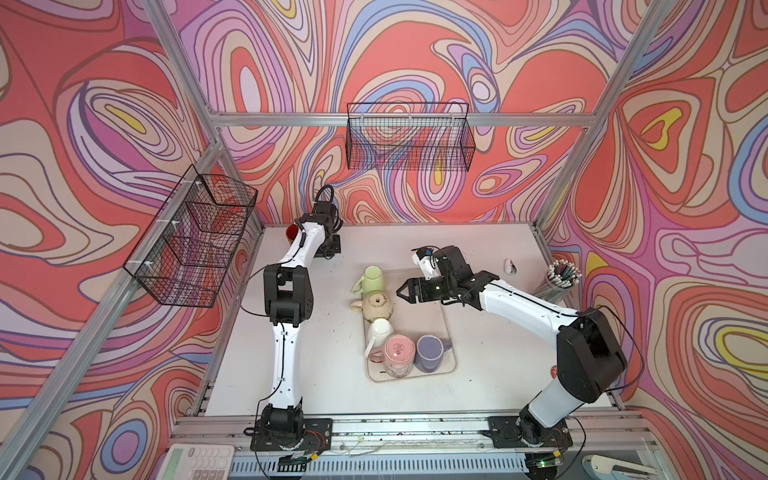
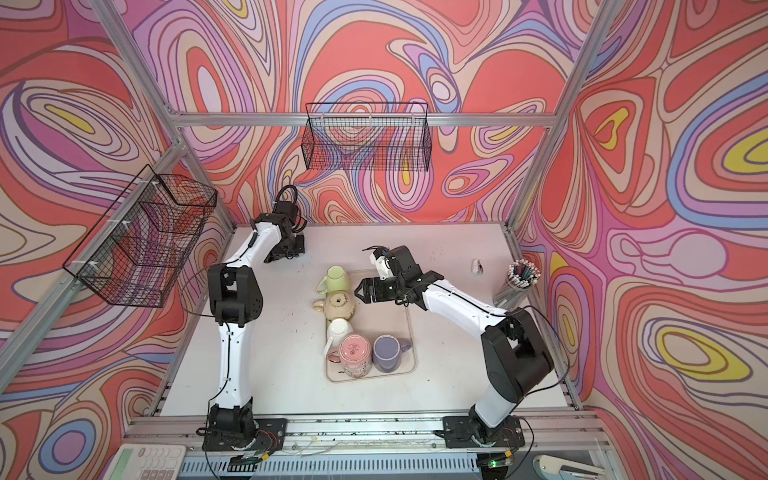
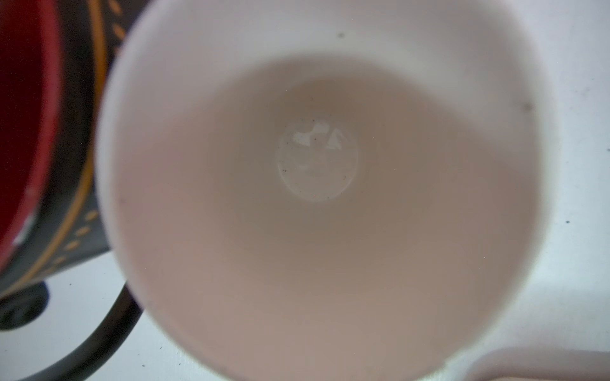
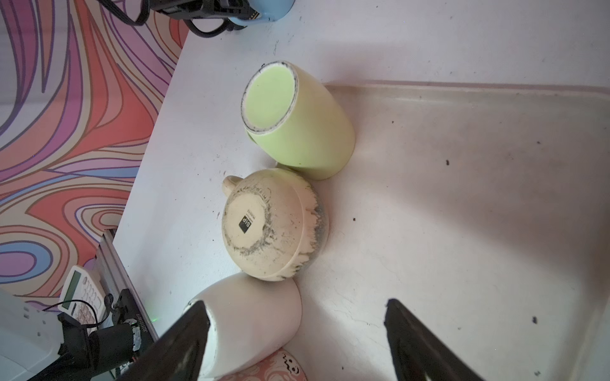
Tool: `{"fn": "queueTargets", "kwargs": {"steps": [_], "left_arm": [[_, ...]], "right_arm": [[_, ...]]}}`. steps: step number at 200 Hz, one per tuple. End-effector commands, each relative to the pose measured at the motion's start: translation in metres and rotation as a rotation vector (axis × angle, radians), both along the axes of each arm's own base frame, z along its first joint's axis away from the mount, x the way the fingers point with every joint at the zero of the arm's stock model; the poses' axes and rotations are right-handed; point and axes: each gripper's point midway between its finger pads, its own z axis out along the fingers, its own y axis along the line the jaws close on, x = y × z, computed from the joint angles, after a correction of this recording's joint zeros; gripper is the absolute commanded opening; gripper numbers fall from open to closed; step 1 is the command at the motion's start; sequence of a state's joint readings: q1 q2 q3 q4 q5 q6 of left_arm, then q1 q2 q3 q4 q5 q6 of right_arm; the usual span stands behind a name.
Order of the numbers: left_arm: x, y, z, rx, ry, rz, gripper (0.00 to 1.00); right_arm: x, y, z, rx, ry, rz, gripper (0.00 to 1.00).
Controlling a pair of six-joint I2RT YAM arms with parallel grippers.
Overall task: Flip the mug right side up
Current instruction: 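Open the left gripper and lift it off the light blue mug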
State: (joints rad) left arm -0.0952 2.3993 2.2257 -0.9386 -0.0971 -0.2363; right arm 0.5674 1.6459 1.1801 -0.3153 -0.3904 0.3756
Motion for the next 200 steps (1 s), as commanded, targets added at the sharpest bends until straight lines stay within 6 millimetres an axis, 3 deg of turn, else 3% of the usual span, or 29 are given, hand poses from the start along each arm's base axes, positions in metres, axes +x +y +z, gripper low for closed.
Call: {"fn": "queueTargets", "kwargs": {"steps": [1, 18, 59, 94, 115, 170, 200], "left_arm": [[0.012, 0.01, 0.017, 0.016, -0.057, 0.016, 0.22], [0.012, 0.009, 0.02, 0.015, -0.062, 0.017, 0.33], [0.012, 0.01, 0.034, 0.012, -0.088, 0.022, 0.41], [0.007, 0.006, 0.057, -0.011, -0.117, 0.025, 0.48], [0.002, 0.001, 0.074, -0.042, -0.138, 0.023, 0.58], [-0.027, -0.025, 0.129, -0.1, -0.239, -0.034, 0.8], [-0.053, -0.043, 0.156, -0.12, -0.285, -0.072, 0.83]], "right_arm": [[-0.001, 0.002, 0.002, -0.007, -0.004, 0.011, 0.87], [0.0, -0.001, 0.003, -0.025, -0.009, 0.007, 0.87], [-0.001, -0.007, 0.009, -0.051, -0.028, 0.002, 0.87], [-0.006, -0.012, 0.014, -0.066, -0.033, -0.001, 0.87], [-0.011, -0.017, 0.017, -0.076, -0.032, -0.003, 0.87], [-0.029, -0.035, 0.027, -0.132, -0.044, -0.01, 0.87], [-0.043, -0.047, 0.028, -0.194, -0.044, -0.024, 0.87]]}}
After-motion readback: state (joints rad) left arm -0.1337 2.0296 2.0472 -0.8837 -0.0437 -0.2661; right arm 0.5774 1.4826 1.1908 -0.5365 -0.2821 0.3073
